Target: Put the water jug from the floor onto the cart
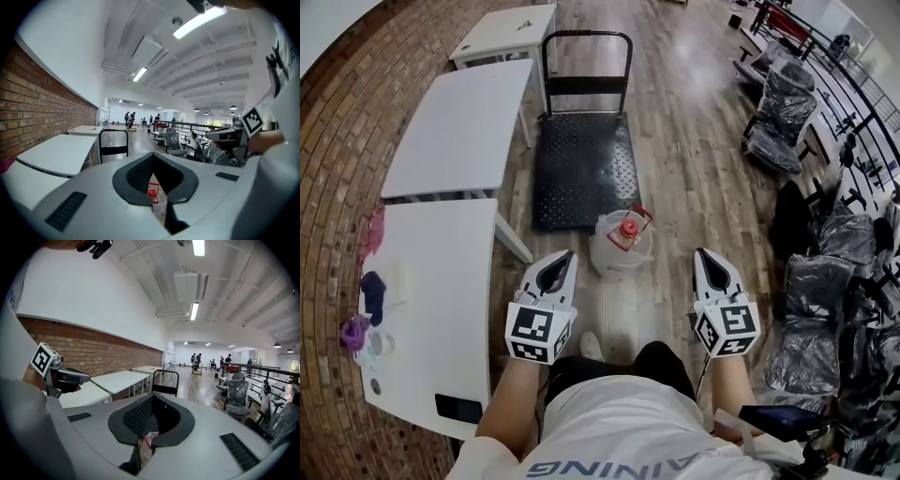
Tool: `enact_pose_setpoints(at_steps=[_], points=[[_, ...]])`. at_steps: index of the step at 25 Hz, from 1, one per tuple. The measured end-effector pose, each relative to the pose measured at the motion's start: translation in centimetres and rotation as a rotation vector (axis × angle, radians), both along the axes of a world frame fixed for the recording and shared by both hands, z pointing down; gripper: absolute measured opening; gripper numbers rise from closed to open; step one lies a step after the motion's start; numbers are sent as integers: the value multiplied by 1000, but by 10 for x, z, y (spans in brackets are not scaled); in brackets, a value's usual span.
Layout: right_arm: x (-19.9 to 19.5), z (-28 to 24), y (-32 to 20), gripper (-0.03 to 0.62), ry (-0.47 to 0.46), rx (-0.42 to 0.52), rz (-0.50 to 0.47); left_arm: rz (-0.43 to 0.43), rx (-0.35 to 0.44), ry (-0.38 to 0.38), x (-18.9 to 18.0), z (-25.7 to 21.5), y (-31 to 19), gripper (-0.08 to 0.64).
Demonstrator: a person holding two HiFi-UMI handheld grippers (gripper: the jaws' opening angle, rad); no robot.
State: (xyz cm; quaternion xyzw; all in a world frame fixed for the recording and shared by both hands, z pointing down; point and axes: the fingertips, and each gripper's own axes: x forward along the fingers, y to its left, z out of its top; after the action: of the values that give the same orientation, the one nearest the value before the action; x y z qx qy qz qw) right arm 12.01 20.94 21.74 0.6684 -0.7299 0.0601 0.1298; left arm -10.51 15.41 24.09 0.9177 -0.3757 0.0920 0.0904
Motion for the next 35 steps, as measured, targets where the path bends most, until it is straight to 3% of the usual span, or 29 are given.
enact_pose_setpoints(at_steps=[11,23,28,31,35], points=[[27,21,-72,5,-28,-34,-42,-41,-33,-20,26,12,-64,2],[118,59,-202,5,-98,-93,-150,-160,-88,-88,105,29,-166,2],[139,74,-241,5,-104,-126,-207,-204,-117,-118,120,43,-193,2],[147,86,-255,5,-111,-149,-198,-183,-153,-137,129,65,-204,2],[153,111,-266,5,-105,-176,-156,-73,-179,-174,151,106,-226,2]])
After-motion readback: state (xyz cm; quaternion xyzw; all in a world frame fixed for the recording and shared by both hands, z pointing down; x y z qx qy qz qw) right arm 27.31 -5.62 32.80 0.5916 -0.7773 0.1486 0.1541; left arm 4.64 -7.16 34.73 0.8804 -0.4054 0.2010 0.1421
